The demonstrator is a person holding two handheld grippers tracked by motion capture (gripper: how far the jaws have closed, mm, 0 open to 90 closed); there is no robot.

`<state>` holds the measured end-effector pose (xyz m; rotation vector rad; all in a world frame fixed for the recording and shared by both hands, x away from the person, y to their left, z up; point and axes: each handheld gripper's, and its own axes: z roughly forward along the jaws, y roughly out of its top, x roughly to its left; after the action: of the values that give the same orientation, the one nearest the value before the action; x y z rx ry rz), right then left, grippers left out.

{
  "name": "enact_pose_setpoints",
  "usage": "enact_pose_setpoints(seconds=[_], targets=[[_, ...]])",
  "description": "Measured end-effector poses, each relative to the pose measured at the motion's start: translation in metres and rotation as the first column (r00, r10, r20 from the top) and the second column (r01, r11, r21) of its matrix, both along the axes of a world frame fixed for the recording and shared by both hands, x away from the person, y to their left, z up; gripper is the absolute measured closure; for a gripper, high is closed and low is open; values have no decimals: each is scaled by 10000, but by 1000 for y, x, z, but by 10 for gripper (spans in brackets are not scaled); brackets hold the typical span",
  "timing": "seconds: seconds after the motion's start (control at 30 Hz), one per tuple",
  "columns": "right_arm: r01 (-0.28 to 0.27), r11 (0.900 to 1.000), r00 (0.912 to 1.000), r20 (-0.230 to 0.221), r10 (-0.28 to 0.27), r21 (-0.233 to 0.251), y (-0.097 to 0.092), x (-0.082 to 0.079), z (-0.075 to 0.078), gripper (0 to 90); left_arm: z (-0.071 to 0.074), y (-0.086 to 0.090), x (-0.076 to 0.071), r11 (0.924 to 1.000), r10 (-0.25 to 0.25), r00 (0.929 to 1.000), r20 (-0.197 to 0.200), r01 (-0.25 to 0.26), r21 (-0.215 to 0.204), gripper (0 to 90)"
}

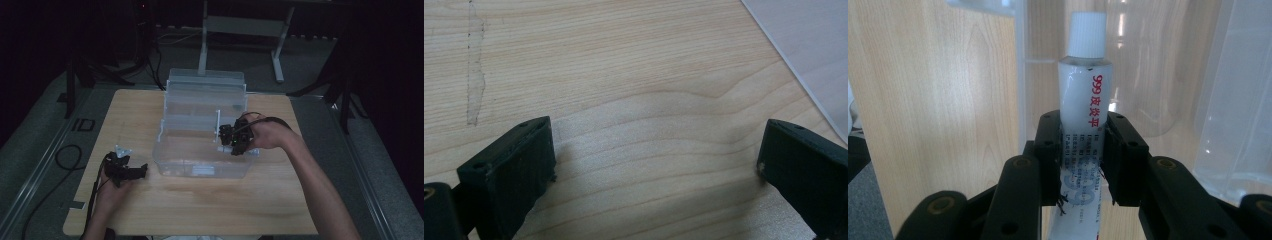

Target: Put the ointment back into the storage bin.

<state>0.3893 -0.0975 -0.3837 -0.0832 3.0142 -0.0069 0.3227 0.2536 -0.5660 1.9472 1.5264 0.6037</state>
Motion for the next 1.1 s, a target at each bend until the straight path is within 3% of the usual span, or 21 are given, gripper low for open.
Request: enact_pose_setpoints(seconds=[1.1], targets=[[7, 9993, 9995, -326, -19, -371, 24, 7, -22, 703, 0, 0, 0, 10000, -3, 10000, 5, 3, -5, 25]])
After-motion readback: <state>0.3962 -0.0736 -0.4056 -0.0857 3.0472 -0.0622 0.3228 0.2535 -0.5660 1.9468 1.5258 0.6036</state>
